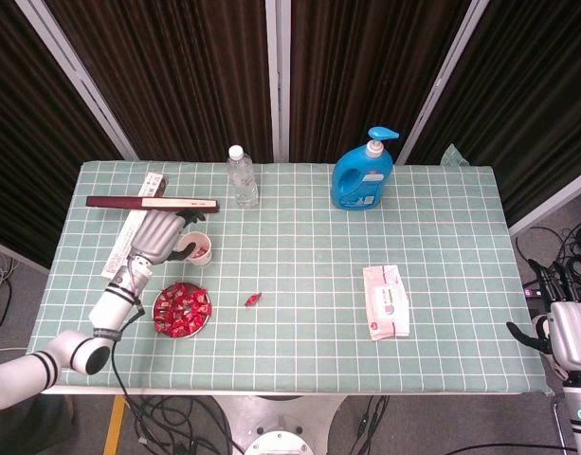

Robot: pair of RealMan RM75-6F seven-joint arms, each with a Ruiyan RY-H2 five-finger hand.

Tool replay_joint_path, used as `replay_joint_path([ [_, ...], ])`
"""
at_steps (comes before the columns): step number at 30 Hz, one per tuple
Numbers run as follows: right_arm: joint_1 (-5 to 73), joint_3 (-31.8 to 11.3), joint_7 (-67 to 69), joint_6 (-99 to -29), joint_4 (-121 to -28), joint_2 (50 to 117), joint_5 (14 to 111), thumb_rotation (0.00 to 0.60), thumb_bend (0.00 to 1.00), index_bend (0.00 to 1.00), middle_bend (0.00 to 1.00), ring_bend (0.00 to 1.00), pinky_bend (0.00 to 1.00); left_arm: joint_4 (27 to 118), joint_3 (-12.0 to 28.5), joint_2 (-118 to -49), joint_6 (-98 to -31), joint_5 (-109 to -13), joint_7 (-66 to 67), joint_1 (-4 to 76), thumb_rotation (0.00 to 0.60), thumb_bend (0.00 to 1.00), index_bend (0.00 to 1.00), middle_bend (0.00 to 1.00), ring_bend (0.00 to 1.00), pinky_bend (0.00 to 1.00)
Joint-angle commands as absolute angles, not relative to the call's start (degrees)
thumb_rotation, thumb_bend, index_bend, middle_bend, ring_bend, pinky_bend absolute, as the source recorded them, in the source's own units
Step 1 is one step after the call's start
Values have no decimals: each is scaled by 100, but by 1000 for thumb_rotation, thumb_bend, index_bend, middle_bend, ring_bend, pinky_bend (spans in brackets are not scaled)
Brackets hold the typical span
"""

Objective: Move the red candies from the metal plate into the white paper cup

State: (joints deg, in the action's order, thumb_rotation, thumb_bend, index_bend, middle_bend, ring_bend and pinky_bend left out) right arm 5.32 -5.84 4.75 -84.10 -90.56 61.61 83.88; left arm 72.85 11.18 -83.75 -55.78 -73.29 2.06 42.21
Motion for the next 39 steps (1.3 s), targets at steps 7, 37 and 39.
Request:
replay_joint_path([
  [7, 583, -570, 479, -8366, -9024, 6201, 8450, 600, 90, 15, 149, 0, 296, 8305, 439, -7961, -6217, -8428, 237, 3776, 600, 352, 468, 705, 872, 1000],
  [37, 477, -572, 623, -8421, -8950, 6135, 8326, 600, 90, 15, 166, 12, 336, 6935, 652, -9830, -4320, -6958, 1586, 4736, 600, 251, 497, 871, 916, 1000],
  [39, 468, -576, 637, -8422, -8942, 6133, 8307, 600, 90, 15, 168, 12, 337, 6863, 658, -9881, -4302, -6926, 1599, 4757, 600, 250, 503, 872, 916, 1000],
])
